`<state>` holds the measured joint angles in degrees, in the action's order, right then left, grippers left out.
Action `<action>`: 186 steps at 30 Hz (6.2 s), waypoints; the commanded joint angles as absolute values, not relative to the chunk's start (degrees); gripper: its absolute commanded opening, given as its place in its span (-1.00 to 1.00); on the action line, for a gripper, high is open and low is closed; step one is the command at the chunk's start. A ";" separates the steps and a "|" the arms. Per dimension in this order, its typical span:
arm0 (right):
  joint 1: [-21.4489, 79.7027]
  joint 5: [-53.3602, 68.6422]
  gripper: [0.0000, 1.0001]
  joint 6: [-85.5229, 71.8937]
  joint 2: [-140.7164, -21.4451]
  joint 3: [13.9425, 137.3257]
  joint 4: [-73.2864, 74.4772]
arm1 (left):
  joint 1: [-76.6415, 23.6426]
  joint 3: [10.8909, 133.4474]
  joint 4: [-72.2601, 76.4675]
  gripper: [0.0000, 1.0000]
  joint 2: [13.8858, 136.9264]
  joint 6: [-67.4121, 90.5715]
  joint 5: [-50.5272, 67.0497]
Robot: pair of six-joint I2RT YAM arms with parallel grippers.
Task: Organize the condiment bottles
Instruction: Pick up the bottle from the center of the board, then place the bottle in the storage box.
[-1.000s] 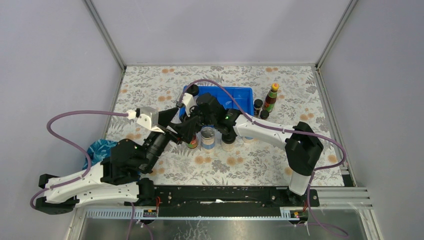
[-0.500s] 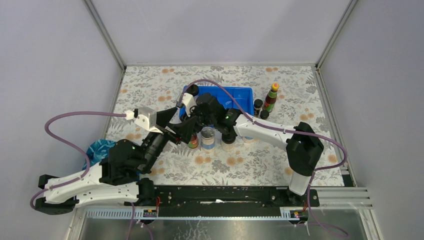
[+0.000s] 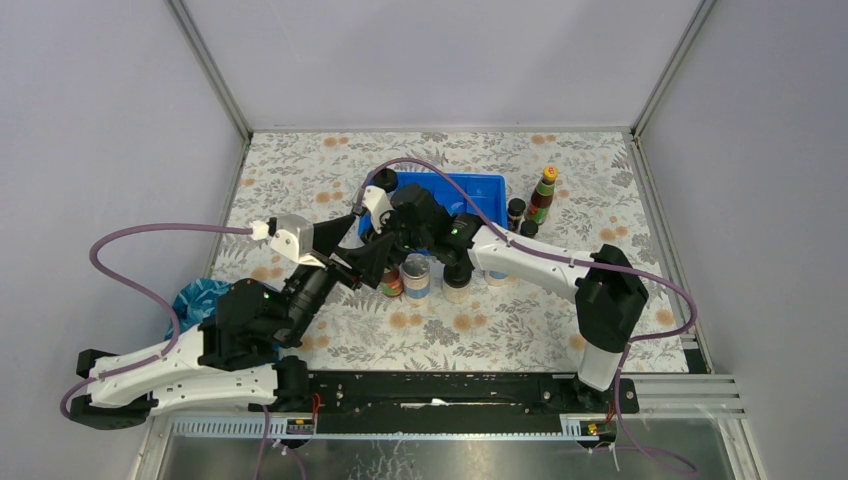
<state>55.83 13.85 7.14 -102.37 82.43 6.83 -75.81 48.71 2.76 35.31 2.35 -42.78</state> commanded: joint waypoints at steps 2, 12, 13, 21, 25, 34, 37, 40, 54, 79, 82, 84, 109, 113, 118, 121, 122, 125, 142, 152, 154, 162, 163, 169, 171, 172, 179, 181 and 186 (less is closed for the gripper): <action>56.25 13.01 -1.00 8.16 -98.51 87.65 3.34 | -76.20 49.46 3.41 0.68 34.65 0.80 -42.28; 56.25 13.01 -1.00 8.49 -99.26 90.55 4.32 | -76.20 49.75 3.30 0.68 34.55 0.44 -42.14; 56.27 13.01 -1.00 8.52 -99.31 90.91 4.45 | -76.20 49.76 3.29 0.68 34.53 0.44 -42.11; 56.26 12.92 -1.00 8.76 -99.47 93.30 5.46 | -76.20 49.92 3.17 0.68 33.99 0.44 -41.93; 56.25 12.83 -1.00 8.79 -99.58 94.52 5.99 | -76.25 50.09 2.87 0.68 33.94 0.44 -41.84; 56.25 12.40 -1.00 9.35 -100.07 97.29 7.50 | -76.20 49.83 2.87 0.69 33.75 0.44 -41.86; 56.25 12.31 -1.00 9.48 -100.26 98.15 8.05 | -76.20 49.88 2.83 0.69 33.62 0.44 -41.75; 56.25 12.12 -1.00 9.71 -100.50 99.14 8.79 | -76.20 49.92 2.90 0.69 33.62 0.44 -41.67; 56.13 10.05 -1.00 11.29 -101.51 104.00 11.89 | -76.20 49.97 2.45 0.69 33.41 0.44 -41.49; 48.45 10.58 -1.00 10.11 -103.36 109.69 13.21 | -76.20 49.18 2.28 0.70 32.78 0.44 -41.31; 46.77 11.09 -1.00 9.95 -104.18 111.10 13.66 | -76.20 49.13 2.27 0.70 32.92 0.44 -41.24; 45.80 11.32 -1.00 9.95 -104.82 111.83 13.69 | -76.20 49.05 2.26 0.70 32.99 0.44 -41.18; 35.63 16.39 -1.00 6.94 -115.62 120.59 11.53 | -76.20 48.78 2.61 0.70 34.51 0.44 -40.29; 34.48 17.41 -1.00 6.49 -117.05 121.21 11.04 | -76.20 48.69 2.61 0.71 35.32 -0.98 -40.10; 33.07 18.48 -1.00 6.21 -118.77 122.16 10.55 | -76.20 48.52 2.73 0.71 36.32 -1.02 -39.70; 32.34 19.16 -1.00 5.91 -120.00 123.30 10.37 | -76.20 48.28 3.15 0.72 36.54 -0.94 -39.26; 32.19 19.36 -1.00 5.86 -120.31 123.57 10.35 | -76.20 48.25 3.32 0.72 36.67 -0.90 -39.04; 31.54 19.99 -1.00 5.67 -121.29 123.84 9.78 | -76.22 48.01 3.52 0.72 36.81 -0.61 -38.53; 29.61 22.53 -1.00 4.93 -125.14 124.91 7.79 | -76.20 46.61 5.49 0.73 38.24 -1.04 -37.45; 29.12 23.26 -1.00 4.83 -126.50 124.97 6.79 | -76.20 46.28 6.10 0.74 39.03 -1.41 -37.00; 29.08 23.42 -1.00 4.68 -126.70 124.96 6.69 | -76.20 46.17 6.15 0.74 39.03 -1.40 -36.94; 28.96 23.68 -1.00 4.49 -127.03 123.89 5.98 | -76.20 45.98 6.26 0.74 38.98 -1.43 -36.65; 29.04 23.69 -1.00 4.55 -127.07 123.64 5.86 | -76.20 45.92 6.25 0.74 38.90 -1.41 -36.57; 29.05 23.68 -1.00 4.63 -126.25 121.44 4.59 | -76.20 45.72 6.28 0.74 38.72 -1.41 -36.39; 29.05 23.65 -0.81 4.51 -125.92 120.38 4.00 | -76.20 45.62 6.27 0.74 38.67 -1.42 -36.31; 29.09 23.71 -0.67 4.44 -125.73 119.94 3.73 | -76.20 45.56 6.24 0.74 38.65 -1.41 -36.22; 29.02 23.97 0.20 4.10 -124.60 117.05 2.25 | -76.20 45.61 6.32 0.75 38.72 -1.41 -35.86; 29.09 23.95 0.28 4.02 -124.27 116.69 2.03 | -76.20 45.70 6.26 0.75 38.84 -1.48 -35.78; 29.09 23.99 0.36 3.81 -123.61 115.70 1.47 | -76.20 45.62 6.31 0.75 38.79 -1.41 -35.68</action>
